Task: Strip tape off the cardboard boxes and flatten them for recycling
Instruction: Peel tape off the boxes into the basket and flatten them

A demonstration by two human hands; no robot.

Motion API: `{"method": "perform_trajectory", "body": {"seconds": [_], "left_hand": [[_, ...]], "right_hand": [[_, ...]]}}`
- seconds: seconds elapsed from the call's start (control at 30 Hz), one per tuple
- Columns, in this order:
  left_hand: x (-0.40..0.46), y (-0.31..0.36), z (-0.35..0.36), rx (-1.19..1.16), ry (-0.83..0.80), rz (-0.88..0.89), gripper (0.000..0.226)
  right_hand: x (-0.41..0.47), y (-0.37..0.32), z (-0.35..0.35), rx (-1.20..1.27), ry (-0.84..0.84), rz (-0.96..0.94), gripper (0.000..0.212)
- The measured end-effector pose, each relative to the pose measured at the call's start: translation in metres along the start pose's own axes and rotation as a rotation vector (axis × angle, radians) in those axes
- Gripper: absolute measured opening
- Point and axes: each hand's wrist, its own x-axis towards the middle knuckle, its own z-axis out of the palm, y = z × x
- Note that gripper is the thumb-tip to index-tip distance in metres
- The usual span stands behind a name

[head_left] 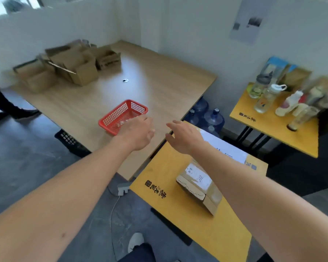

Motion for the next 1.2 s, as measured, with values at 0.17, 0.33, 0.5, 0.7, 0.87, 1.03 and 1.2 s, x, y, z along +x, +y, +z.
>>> {"method": "perform_trajectory", "body": {"seconds": [0.17, 0.33, 0.5, 0.7, 0.87, 1.03, 1.2], "left_hand": [[-0.020, -0.078, -0.038, -0.039, 0.084, -0.148, 0.043], [-0.033, -0.162, -0.056, -0.023, 0.098, -0.236, 0.047], [-0.029, -0.275, -0.059, -0.047, 0.068, -0.293, 0.052], [-0.022, -0.417, -0.072, -0.036, 0.049, -0.292, 0.053], [-0.002, -0.524, -0.069, -0.057, 0.019, -0.316, 0.053], [0.041, -0.634, -0.051, -0.081, -0.007, -0.320, 0.049], [0.108, -0.748, -0.030, -0.079, -0.054, -0.352, 0.048]], "right_hand": [[0.055, -0.077, -0.018, 0.076, 0.003, -0.115, 0.045], [0.113, -0.154, -0.011, 0.025, -0.006, -0.211, 0.035], [0.185, -0.241, 0.009, -0.016, -0.010, -0.244, 0.049], [0.279, -0.348, 0.036, 0.017, -0.025, -0.230, 0.051], [0.360, -0.419, 0.063, 0.019, -0.080, -0.260, 0.051], [0.461, -0.472, 0.097, 0.008, -0.119, -0.258, 0.051], [0.576, -0.517, 0.138, 0.029, -0.163, -0.254, 0.046]]}}
